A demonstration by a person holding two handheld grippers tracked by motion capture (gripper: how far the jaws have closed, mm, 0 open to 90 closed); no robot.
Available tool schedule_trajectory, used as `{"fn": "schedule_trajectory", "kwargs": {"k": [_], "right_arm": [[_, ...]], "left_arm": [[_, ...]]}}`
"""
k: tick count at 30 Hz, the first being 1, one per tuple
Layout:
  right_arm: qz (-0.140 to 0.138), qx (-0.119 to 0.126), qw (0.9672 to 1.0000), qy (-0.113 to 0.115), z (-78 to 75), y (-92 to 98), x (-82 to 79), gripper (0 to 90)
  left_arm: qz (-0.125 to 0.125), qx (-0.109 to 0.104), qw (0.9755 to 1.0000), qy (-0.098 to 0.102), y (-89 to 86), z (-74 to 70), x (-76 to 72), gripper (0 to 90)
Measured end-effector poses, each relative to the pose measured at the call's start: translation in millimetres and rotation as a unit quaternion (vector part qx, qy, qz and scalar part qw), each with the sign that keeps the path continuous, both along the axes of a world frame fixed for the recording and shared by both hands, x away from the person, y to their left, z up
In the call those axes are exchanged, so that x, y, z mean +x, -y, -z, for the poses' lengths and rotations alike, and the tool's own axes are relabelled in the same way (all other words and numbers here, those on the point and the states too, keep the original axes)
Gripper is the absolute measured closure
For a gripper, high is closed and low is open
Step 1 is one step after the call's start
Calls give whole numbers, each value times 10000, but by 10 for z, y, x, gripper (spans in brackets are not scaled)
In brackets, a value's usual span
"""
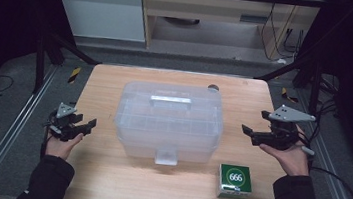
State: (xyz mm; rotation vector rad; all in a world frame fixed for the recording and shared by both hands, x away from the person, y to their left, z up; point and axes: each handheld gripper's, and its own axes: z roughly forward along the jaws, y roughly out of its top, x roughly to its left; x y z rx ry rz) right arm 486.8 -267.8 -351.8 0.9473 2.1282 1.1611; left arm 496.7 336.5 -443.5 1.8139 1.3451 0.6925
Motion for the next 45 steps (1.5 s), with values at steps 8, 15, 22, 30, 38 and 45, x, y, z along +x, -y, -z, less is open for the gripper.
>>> {"fn": "schedule_trajectory", "kwargs": {"k": [8,15,22,30,38,45], "right_arm": [[-192,-112,9997,-50,11,-55,-2,185],[-81,-162,9997,-141,107,-34,27,189],[135,-207,9996,-153,171,-12,36,195],[472,-178,9986,-142,267,45,42,204],[818,-69,9964,-191,418,141,43,208],[980,-137,9948,-246,491,165,41,221]], "left_arm": [[282,-102,9992,282,-28,-238,20,420],[717,-161,9951,656,-6,-592,60,420],[1259,5,9892,750,166,-806,114,405],[1594,89,9837,829,318,-950,143,390],[1876,203,9784,849,457,-1109,143,376],[2039,243,9748,877,553,-1190,129,369]]}}
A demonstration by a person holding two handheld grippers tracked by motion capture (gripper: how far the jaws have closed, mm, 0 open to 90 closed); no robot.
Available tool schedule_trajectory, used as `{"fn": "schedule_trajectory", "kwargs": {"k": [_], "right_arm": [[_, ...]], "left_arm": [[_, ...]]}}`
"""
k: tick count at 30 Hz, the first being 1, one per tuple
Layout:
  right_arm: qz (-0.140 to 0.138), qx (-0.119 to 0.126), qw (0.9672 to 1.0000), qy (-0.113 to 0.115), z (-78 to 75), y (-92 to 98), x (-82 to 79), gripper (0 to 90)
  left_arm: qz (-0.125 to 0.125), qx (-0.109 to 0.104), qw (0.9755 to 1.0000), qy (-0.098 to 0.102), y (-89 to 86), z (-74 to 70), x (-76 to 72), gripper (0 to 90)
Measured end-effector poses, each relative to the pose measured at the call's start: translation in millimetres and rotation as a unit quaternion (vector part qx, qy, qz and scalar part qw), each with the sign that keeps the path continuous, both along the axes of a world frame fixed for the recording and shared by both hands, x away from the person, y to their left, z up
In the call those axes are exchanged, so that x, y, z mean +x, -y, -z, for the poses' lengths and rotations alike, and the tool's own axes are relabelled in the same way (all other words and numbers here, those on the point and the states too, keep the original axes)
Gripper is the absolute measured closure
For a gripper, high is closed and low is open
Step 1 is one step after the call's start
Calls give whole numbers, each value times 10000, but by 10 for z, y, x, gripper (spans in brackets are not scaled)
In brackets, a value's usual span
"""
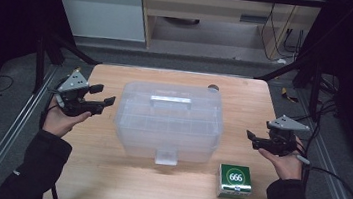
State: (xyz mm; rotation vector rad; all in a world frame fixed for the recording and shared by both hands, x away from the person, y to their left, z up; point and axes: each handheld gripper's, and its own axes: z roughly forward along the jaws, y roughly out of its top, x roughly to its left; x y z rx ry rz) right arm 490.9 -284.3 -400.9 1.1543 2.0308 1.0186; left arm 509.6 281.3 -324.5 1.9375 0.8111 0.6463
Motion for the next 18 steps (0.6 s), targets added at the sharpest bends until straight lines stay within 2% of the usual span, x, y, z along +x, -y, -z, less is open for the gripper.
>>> {"fn": "schedule_trajectory", "kwargs": {"k": [2,6,7,12,18], "right_arm": [[11,-20,10000,-32,21,-2,4,222],[9,-66,10000,-60,50,-6,8,220],[14,-63,10000,-69,54,-7,7,221],[34,-91,9999,-109,80,-5,7,220],[73,-105,9998,-168,111,14,7,223]], "left_arm": [[20,-69,10000,-50,22,-16,5,373],[141,-52,9999,-84,72,-33,3,356],[192,35,9998,-88,78,-42,2,352],[367,85,9993,-73,126,-85,-16,343],[463,162,9988,-55,163,-135,-29,354]]}}
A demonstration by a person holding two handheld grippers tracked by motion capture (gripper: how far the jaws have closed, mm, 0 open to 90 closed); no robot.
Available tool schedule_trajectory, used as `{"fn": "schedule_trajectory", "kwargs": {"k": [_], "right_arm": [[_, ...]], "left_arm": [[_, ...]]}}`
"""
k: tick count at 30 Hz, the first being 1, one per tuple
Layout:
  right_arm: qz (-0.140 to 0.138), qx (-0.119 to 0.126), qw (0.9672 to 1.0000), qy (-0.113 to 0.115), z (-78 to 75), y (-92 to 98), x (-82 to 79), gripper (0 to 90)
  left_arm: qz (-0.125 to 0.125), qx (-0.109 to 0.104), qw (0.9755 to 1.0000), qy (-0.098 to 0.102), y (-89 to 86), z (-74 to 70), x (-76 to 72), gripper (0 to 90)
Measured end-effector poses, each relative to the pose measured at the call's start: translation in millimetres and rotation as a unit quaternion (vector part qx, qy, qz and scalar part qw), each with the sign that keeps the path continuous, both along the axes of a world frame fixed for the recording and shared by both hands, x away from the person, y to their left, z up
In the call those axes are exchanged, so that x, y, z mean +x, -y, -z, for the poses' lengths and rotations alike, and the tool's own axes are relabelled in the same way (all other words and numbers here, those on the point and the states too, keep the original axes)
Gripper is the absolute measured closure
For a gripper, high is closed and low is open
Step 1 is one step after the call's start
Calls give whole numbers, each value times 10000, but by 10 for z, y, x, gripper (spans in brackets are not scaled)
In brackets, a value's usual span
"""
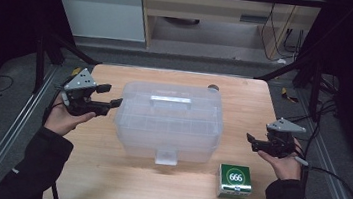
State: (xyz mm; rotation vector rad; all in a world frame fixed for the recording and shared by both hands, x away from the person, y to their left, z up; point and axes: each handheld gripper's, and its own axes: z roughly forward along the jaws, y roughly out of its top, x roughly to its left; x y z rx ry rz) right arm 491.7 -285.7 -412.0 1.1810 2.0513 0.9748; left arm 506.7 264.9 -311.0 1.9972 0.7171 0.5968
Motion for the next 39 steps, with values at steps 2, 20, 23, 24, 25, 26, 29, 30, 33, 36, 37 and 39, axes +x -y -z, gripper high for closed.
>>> {"fn": "schedule_trajectory", "kwargs": {"k": [2,20,23,24,25,26,29,30,33,36,37,39], "right_arm": [[8,-24,10000,-5,10,6,1,225],[56,-124,9998,-144,103,18,21,227],[56,-133,9997,-171,119,27,21,228],[58,-149,9997,-184,120,30,19,228],[67,-152,9997,-182,123,35,18,231],[75,-128,9997,-184,124,38,15,233],[77,-141,9997,-208,131,44,15,238],[77,-141,9997,-208,131,44,15,238],[50,-156,9996,-223,144,46,18,249],[72,-161,9995,-263,160,50,18,254],[74,-164,9995,-276,169,50,19,255],[66,-187,9993,-301,184,51,22,256]], "left_arm": [[76,63,10000,-3,26,-24,-9,356],[620,329,9975,35,241,-87,-31,376],[675,407,9969,30,294,-105,-29,380],[679,438,9967,-4,310,-115,-30,382],[679,438,9967,-4,310,-115,-30,384],[728,519,9960,-24,339,-133,-22,388],[789,644,9948,13,388,-163,0,391],[789,644,9948,13,388,-163,0,393],[882,789,9929,82,455,-205,15,398],[937,928,9912,125,510,-237,16,400],[949,985,9905,142,528,-247,17,401],[953,1053,9897,175,570,-262,14,403]]}}
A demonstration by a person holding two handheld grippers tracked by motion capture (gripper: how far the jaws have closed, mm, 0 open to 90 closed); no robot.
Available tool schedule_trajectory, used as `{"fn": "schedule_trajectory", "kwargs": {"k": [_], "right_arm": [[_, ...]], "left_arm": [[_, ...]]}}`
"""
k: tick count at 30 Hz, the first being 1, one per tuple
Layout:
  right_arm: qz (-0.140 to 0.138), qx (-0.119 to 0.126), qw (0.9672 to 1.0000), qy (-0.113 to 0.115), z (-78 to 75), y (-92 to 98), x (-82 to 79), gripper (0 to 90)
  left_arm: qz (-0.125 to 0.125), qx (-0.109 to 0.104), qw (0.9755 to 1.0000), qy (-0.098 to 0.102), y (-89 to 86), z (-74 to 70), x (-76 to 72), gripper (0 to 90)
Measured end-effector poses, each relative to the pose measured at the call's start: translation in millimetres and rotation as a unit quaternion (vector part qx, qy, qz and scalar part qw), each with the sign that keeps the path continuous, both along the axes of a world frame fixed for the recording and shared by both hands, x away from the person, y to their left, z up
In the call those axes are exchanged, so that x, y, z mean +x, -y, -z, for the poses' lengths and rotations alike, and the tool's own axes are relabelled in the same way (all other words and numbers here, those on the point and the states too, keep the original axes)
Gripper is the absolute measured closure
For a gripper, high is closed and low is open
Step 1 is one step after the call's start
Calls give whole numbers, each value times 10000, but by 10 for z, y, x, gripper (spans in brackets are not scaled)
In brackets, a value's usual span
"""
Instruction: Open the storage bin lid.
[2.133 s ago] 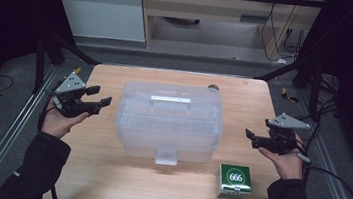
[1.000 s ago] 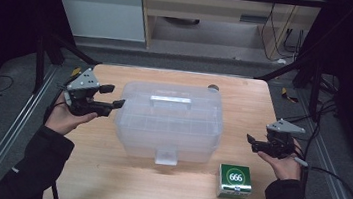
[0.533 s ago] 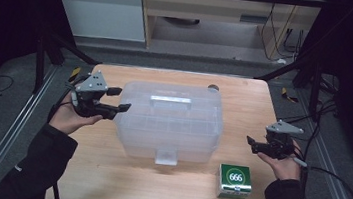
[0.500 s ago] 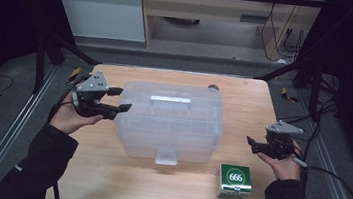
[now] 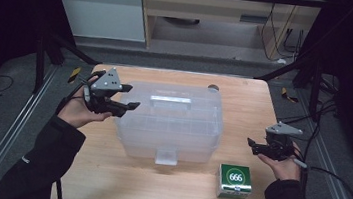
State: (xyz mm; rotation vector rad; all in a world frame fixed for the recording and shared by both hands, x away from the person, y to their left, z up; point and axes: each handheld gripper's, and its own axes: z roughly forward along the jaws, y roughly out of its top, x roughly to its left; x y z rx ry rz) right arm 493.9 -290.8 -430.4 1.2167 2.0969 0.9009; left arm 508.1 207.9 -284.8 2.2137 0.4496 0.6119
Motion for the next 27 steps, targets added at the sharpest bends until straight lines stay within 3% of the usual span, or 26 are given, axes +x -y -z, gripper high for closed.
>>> {"fn": "schedule_trajectory", "kwargs": {"k": [6,7,15,27], "right_arm": [[-9,20,10000,-45,34,11,-19,266],[-17,37,10000,-85,48,11,-17,272],[-73,22,9999,-122,73,3,-8,288],[-107,1,9998,-172,73,-33,9,297]], "left_arm": [[121,132,9998,60,117,-34,9,408],[149,241,9995,166,171,-45,32,409],[205,489,9984,199,347,-48,58,416],[225,711,9968,280,450,-2,68,429]]}}
